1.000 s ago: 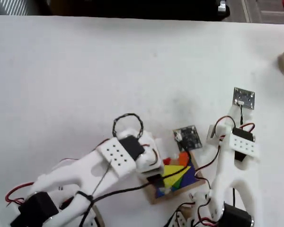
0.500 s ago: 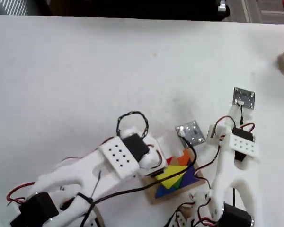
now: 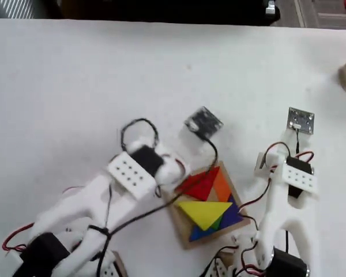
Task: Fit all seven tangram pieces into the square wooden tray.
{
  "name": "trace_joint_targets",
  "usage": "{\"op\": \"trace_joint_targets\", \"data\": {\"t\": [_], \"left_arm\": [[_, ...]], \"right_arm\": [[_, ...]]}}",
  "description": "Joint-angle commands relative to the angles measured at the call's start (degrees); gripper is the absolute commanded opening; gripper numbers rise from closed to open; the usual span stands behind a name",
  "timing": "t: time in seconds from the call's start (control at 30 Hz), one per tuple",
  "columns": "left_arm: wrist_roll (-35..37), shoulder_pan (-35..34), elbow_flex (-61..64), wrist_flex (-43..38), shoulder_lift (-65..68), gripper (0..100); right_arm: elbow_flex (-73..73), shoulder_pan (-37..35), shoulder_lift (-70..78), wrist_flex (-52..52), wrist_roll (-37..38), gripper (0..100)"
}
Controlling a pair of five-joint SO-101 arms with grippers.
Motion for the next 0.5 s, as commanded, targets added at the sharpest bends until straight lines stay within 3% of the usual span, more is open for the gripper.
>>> {"op": "trace_joint_targets", "data": {"t": [0.0,0.17,0.33,0.47], "left_arm": [[0.1,14.6,3.1,3.1,-1.0,2],[-3.3,29.4,9.7,-5.7,-0.9,2],[1.5,30.5,10.0,-16.4,-0.3,2],[2.8,27.3,9.1,-23.0,5.8,2]], "right_arm": [[-1.1,2.3,-0.4,1.4,0.7,11.3],[-1.3,9.2,-0.8,2.0,0.3,11.3],[-1.0,16.7,-0.3,4.6,0.7,11.3],[-1.0,16.2,-0.2,4.4,0.8,11.3]]}}
